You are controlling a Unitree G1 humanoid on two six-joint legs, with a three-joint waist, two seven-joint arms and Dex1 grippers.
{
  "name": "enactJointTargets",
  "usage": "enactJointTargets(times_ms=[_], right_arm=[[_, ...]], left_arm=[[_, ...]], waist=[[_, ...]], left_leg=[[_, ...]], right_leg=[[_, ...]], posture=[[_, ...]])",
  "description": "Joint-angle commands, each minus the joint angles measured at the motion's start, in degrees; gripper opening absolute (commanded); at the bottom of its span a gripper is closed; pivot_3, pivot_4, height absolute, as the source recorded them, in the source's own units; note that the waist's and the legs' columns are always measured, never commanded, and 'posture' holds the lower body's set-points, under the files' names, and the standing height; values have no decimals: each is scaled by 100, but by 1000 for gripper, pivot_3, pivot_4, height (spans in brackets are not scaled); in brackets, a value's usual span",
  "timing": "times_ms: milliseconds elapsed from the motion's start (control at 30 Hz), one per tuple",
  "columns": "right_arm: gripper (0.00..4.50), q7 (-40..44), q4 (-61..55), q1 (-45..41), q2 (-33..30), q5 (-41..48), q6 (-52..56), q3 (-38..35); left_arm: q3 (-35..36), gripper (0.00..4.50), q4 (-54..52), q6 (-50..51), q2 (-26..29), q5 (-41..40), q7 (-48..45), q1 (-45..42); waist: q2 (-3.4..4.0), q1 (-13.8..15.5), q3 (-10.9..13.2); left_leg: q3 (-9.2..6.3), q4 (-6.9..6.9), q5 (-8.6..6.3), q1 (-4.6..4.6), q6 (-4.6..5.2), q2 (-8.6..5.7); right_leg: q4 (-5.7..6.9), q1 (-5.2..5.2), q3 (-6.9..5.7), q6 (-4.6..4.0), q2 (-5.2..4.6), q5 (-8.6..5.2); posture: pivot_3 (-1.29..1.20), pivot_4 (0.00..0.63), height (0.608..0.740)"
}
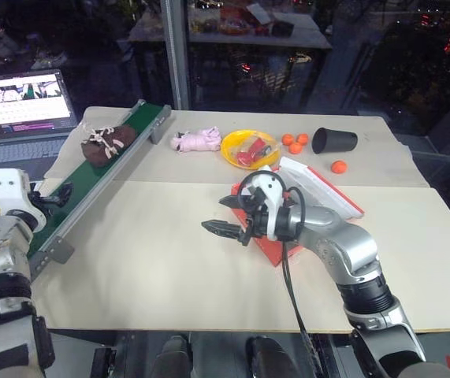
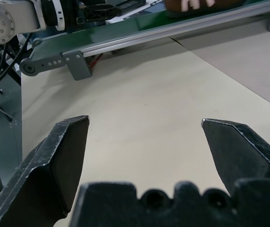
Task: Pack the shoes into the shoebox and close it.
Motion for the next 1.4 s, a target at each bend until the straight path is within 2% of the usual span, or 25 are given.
enactJointTargets(times_ms=[33,367,700,767,800,900,967,1100,1200,1333,1400], right_arm=[[4497,-7,-211,-38,2,34,-161,-70],[4497,94,-377,-84,-88,185,-102,-177],[4497,54,-544,-80,-311,236,46,-334],[4500,27,-570,-96,-355,229,84,-357],[4500,18,-578,-103,-367,234,97,-366],[4500,-6,-607,-111,-402,269,150,-434],[4500,-25,-627,-123,-411,295,202,-477],[4500,-174,-593,-204,-285,546,363,-715],[4500,-706,-307,-515,304,1301,781,-1509],[4500,-1636,185,-1057,1034,2339,1175,-2620],[4500,-2253,512,-1383,1289,2854,1275,-3180]], left_arm=[[14,4409,501,-411,198,31,-368,-354],[-127,4409,1440,-734,271,199,-1066,-732],[-253,4409,1727,-811,236,456,-1035,-809],[-276,3909,1759,-773,195,501,-1060,-796],[-280,3822,1754,-773,170,507,-1110,-785],[-352,2726,1626,-775,4,526,-1254,-780],[-431,2487,1409,-687,-156,487,-1439,-848],[-511,2402,708,-288,-458,275,-1723,-1039],[-645,2402,-817,405,-1023,-161,-1822,-1118],[-828,2402,-2631,1400,-1832,-651,-1304,-1143],[-1186,2402,-3493,1873,-2264,-770,-1117,-1241]], waist=[[0,15,0],[-3,49,-1],[-3,61,-1],[-4,84,-1],[-4,101,-1],[-4,154,-1],[-3,197,-1],[-4,315,-1],[-7,357,0],[-12,270,3],[-13,209,4]], left_leg=[[2,0,0,-2,0,0],[6,1,5,-29,6,2],[7,3,5,-31,6,2],[6,4,6,-31,5,1],[6,4,6,-32,4,1],[7,6,7,-32,2,1],[8,7,7,-31,2,1],[9,14,9,-42,0,1],[7,29,10,-69,-1,2],[1,68,11,-98,-1,8],[0,70,10,-99,0,6]], right_leg=[[2,-3,0,-1,-1,0],[10,-33,0,-2,1,1],[13,-33,0,-2,1,1],[14,-33,0,-2,1,1],[14,-33,0,-2,0,1],[18,-31,0,-3,-1,0],[22,-31,0,-3,-1,0],[22,-30,-11,-3,-6,-1],[18,-39,-15,-2,-7,2],[20,-44,-19,10,-4,12],[17,-41,-17,17,-6,16]], posture=[[0,150,740],[0,150,740],[0,150,740],[0,150,740],[0,150,740],[0,150,740],[0,150,740],[0,150,740],[0,150,740],[0,150,740],[0,150,740]])
